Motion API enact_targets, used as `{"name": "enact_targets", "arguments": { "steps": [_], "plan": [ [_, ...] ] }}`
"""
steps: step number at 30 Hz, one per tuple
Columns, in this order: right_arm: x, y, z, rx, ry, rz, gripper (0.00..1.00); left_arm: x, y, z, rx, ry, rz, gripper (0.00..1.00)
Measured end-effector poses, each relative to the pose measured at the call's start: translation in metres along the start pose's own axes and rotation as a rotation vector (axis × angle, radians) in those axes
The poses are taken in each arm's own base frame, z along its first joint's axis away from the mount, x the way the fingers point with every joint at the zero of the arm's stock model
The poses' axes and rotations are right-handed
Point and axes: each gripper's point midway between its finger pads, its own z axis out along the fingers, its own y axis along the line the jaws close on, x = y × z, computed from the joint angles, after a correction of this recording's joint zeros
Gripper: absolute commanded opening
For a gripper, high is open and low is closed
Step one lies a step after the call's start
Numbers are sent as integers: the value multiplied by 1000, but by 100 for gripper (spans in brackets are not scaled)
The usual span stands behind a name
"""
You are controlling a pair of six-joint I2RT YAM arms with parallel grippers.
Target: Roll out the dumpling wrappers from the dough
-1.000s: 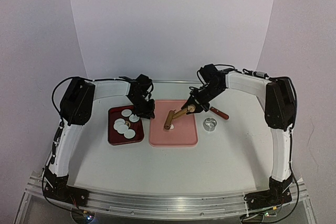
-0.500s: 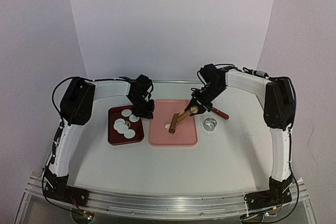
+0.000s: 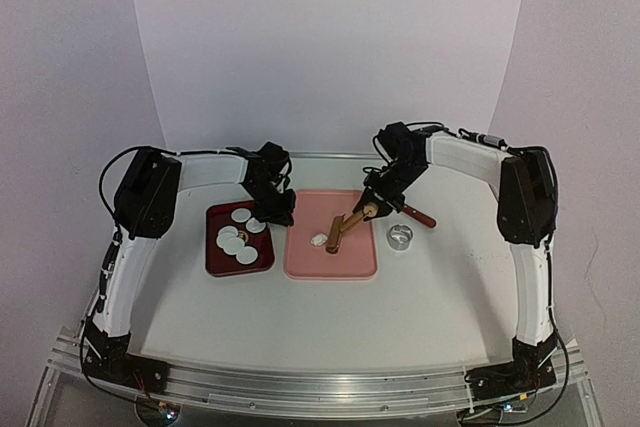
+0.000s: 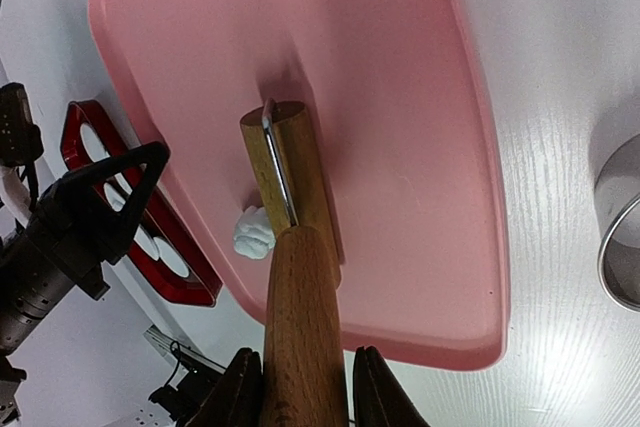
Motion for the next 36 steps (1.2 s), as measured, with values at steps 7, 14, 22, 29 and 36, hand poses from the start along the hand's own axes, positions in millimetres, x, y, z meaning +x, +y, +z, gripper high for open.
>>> {"name": "enact_targets", "arguments": {
  "steps": [7,14,22,29,36],
  "plan": [
    [8,11,-27,-29,-18,-25,0,0,-10,3,46,-6,50,0],
    [33,43,-81,-165,-16,-81,0,7,-22,6,61,-2,95,0],
    [43,41,-74,-171,36,-90,0,16,-33,9,68,10,119,0],
    [40,28,-42,-125,89,-84,0,18,-34,9,70,8,122,0],
    [38,18,-21,-94,119,-82,0,20,-36,10,70,9,126,0]
  ]
}}
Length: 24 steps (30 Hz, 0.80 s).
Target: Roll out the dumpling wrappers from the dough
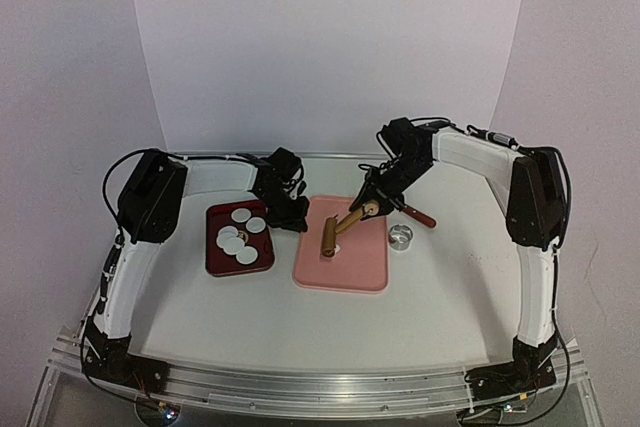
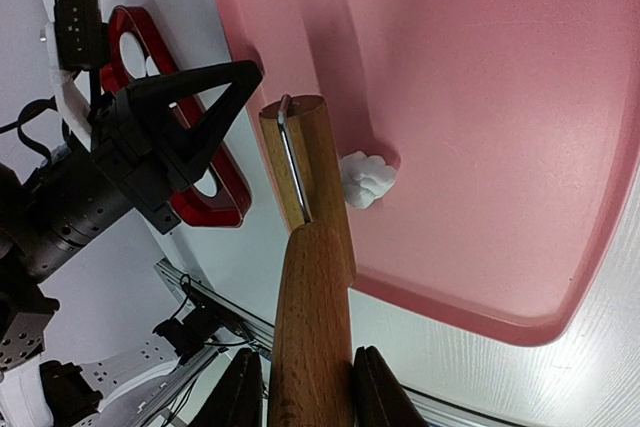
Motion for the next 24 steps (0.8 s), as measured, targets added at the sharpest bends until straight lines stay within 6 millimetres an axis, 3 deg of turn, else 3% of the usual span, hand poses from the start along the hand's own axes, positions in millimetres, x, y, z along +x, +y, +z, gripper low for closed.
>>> {"name": "enact_targets", "arguments": {
  "steps": [24],
  "plan": [
    [-3,-16,8,44,11,24,0,2,-3,1,-3,-3,1,0]
  ]
}}
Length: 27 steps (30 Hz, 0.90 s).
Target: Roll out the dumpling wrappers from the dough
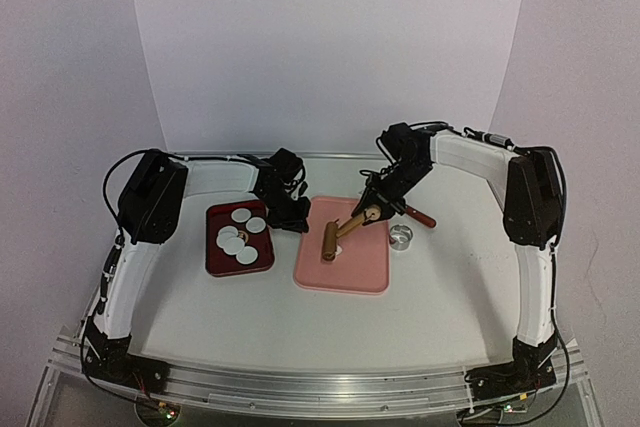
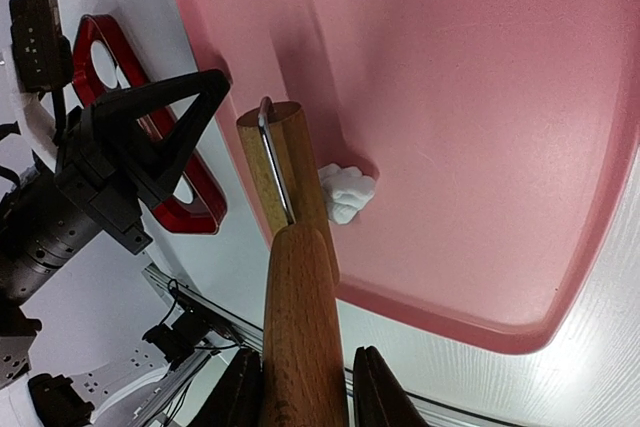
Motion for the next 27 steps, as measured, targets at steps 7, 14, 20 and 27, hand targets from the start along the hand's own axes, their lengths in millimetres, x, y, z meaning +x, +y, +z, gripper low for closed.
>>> {"name": "enact_targets", "arguments": {
  "steps": [7,14,20,27],
  "plan": [
    [-2,-5,-1,4,3,9,0,0,0,0,0,0,0,0],
    [-3,-9,0,1,13,11,0,0,0,0,0,-1,1,0],
    [-5,-12,0,-1,17,12,0,0,-1,0,-3,-2,2,0],
    [-8,-17,1,-10,30,20,0,0,-1,-1,-12,-3,3,0]
  ]
}}
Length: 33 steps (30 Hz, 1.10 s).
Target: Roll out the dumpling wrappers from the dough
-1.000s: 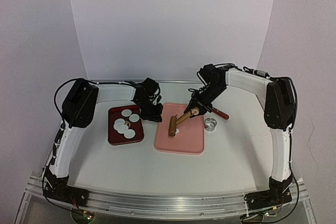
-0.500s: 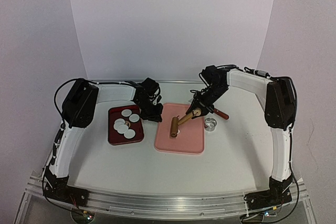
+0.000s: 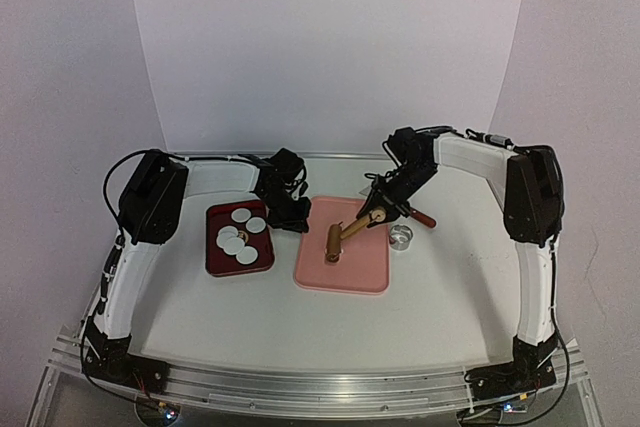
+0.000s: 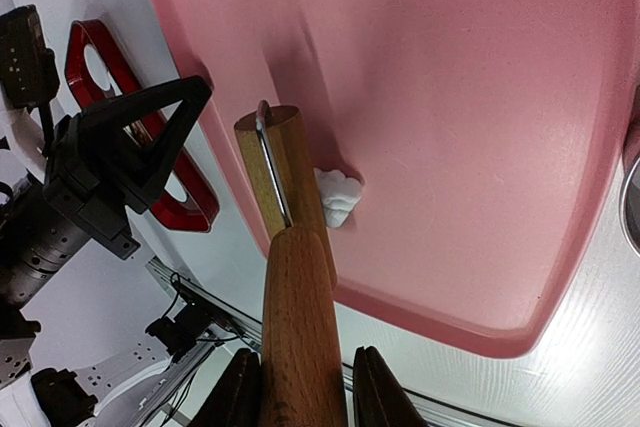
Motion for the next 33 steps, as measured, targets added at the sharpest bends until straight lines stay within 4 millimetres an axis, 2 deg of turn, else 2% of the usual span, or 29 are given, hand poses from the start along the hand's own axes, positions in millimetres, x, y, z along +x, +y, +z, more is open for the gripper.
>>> {"name": "enact_targets", "arguments": {
  "steps": [33],
  "plan": [
    [-13,-13,3,-29,45,39,0,-1,-1,0,-14,17,-6,0]
  ]
}}
